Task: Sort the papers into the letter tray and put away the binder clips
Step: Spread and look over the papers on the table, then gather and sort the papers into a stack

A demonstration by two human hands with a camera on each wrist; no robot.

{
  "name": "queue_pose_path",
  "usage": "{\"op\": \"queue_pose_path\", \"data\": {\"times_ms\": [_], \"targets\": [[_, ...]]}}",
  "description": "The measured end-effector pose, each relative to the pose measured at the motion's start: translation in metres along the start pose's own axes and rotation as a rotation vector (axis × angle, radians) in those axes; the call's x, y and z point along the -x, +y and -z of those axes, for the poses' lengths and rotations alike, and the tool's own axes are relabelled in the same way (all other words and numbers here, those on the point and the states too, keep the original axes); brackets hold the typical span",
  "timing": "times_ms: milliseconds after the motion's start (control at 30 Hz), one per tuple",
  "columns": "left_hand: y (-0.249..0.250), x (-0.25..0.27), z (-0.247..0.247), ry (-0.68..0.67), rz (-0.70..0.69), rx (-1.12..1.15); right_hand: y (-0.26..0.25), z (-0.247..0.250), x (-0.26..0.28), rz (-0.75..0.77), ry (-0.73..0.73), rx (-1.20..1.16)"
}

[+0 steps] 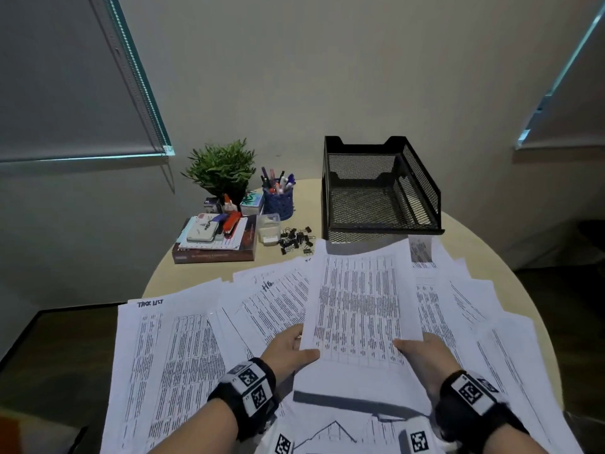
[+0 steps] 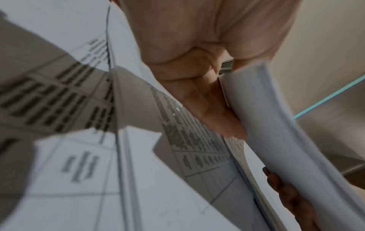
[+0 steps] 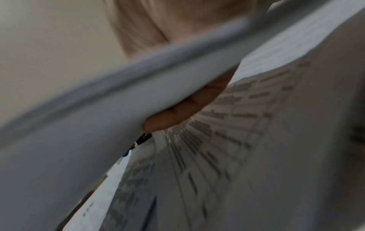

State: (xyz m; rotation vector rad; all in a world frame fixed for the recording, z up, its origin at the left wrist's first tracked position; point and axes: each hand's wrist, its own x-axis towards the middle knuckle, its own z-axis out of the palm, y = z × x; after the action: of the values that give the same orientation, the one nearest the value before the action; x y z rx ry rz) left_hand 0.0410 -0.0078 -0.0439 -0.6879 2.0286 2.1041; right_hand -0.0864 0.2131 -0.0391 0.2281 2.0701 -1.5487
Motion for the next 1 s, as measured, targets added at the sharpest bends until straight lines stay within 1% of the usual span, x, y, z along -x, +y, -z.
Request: {"op": "queue_pose_path", "data": {"times_ms": [67, 167, 200, 233, 333, 400, 467, 533, 633, 767, 867, 1000], "targets": [[0.004, 0.001, -0.004, -0.083, 0.051, 0.056, -0.005, 0.01, -0.01, -0.019, 0.011, -0.034], [0.005, 0.003, -0.011, -0.241, 0.18, 0.198, -0.011, 0.022, -0.022, -0.033, 0.014, -0.063], [0.007, 0.002, -0.013, -0.26, 0.222, 0.228, -0.015, 0.025, -0.024, -0.03, 0.002, -0.075], [0.008, 0.0, -0.016, -0.252, 0.244, 0.228, -0.019, 0.028, -0.027, -0.034, -0.012, -0.091], [0.014, -0.017, -0.021, -0.115, 0.236, 0.243, -0.038, 0.032, -0.034, -0.016, -0.098, -0.182], [0.023, -0.031, -0.024, -0.03, 0.214, 0.271, -0.052, 0.036, -0.038, 0.0, -0.146, -0.186], [0.033, -0.045, -0.025, 0.029, 0.197, 0.299, -0.061, 0.039, -0.041, -0.023, -0.189, -0.17], [0.043, -0.06, -0.026, 0.061, 0.177, 0.319, -0.065, 0.043, -0.046, -0.078, -0.219, -0.177], [0.058, -0.086, -0.025, 0.1, 0.191, 0.298, -0.069, 0.049, -0.062, -0.115, -0.19, -0.188], [0.075, -0.122, -0.018, 0.194, 0.228, 0.239, -0.088, 0.047, -0.09, -0.051, -0.105, -0.221], [0.083, -0.146, -0.014, 0.25, 0.226, 0.258, -0.098, 0.042, -0.116, -0.026, -0.051, -0.361], [0.089, -0.173, -0.016, 0.273, 0.187, 0.338, -0.104, 0.034, -0.144, -0.026, -0.026, -0.349]]}}
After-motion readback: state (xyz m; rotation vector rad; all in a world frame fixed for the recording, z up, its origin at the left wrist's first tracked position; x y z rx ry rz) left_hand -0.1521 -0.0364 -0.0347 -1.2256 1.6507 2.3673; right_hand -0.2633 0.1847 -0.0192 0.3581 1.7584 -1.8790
